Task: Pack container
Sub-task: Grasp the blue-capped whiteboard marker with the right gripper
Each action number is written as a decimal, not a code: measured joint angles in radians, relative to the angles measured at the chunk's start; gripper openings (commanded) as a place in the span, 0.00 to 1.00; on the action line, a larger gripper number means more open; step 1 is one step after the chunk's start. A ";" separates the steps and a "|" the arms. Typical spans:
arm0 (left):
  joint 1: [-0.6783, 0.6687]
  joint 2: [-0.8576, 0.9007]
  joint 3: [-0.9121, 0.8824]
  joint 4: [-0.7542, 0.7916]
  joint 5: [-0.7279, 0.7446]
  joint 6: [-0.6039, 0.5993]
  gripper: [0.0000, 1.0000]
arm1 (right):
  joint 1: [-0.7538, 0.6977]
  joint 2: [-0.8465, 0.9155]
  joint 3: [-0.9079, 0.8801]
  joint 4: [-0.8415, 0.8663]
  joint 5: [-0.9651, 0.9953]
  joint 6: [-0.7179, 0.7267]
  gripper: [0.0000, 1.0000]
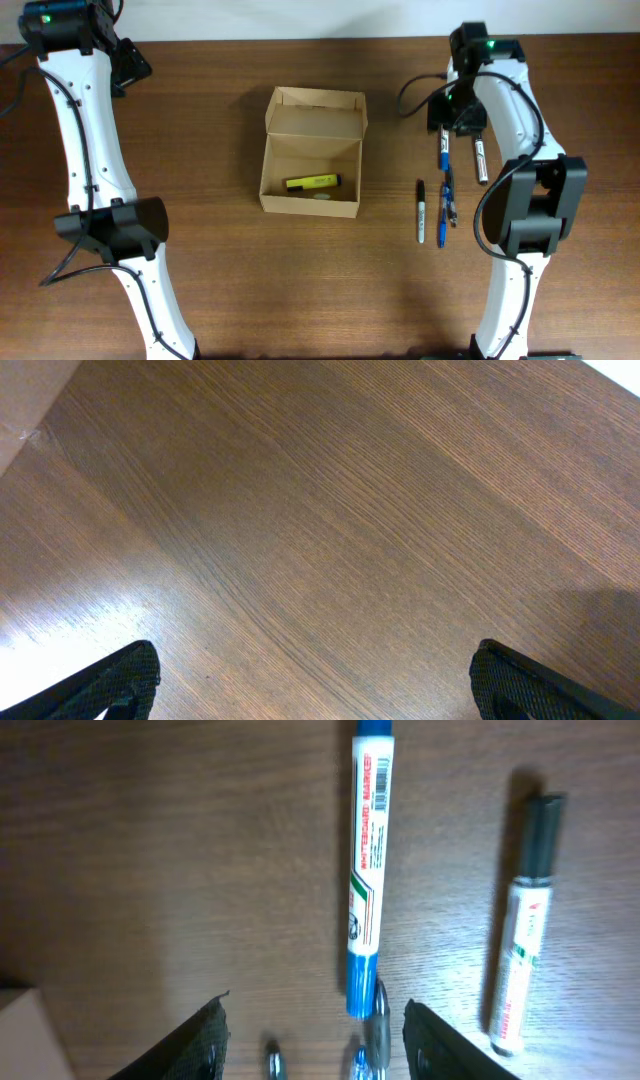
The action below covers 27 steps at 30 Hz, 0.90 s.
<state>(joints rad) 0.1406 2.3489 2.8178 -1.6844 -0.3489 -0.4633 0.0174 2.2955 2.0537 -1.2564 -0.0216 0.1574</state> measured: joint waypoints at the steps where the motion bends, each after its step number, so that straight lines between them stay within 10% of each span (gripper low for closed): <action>1: 0.000 0.000 0.000 0.000 0.000 0.000 1.00 | -0.004 0.000 -0.022 0.019 -0.001 0.000 0.56; 15: 0.000 0.000 0.000 0.000 0.000 0.000 1.00 | -0.047 0.000 -0.225 0.209 -0.022 -0.013 0.51; 27: 0.000 0.000 0.000 0.000 0.000 0.000 1.00 | -0.047 0.000 -0.253 0.240 -0.025 -0.026 0.04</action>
<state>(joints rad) 0.1406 2.3489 2.8178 -1.6844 -0.3489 -0.4637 -0.0292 2.2955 1.8004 -1.0161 -0.0463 0.1314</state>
